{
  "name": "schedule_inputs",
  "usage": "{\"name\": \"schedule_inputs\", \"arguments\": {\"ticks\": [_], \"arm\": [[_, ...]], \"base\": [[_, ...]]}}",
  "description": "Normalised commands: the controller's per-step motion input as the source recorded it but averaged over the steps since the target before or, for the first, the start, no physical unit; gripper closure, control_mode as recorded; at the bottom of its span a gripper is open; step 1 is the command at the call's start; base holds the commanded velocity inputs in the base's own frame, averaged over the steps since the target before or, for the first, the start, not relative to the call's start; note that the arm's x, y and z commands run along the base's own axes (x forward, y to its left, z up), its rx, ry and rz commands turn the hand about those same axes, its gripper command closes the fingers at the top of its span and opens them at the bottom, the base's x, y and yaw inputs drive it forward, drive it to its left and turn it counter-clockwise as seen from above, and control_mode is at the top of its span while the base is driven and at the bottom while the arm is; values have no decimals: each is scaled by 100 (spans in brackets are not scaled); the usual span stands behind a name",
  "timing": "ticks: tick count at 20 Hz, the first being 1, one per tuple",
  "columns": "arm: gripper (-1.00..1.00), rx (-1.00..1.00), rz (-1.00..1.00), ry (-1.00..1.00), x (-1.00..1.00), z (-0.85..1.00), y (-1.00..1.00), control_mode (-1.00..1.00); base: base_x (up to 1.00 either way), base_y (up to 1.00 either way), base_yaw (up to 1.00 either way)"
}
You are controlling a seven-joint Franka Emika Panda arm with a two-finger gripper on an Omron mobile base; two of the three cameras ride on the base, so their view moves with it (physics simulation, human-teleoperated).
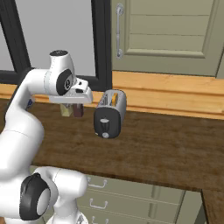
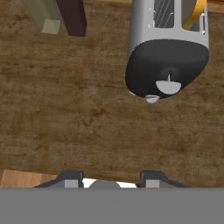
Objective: Start the toaster. Once the lever pops up, take the bread to the plate on the dining counter.
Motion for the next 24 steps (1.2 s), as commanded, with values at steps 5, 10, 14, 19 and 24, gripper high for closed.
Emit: {"name": "schedule_inputs", "arguments": {"ticks": [5, 10, 14, 19, 24], "arm": [[-100, 0, 0, -3, 0, 0, -14, -100], [-100, 0, 0, -1, 0, -2, -39, -100], [-100, 0, 0, 0, 0, -11, -36, -100], [100, 0, 0, 0, 11, -17, -24, -100], [100, 0, 0, 0, 19, -19, -13, -100]], "base": [[0, 0, 0], [0, 0, 0], [0, 0, 0], [0, 0, 0], [0, 0, 0]]}}
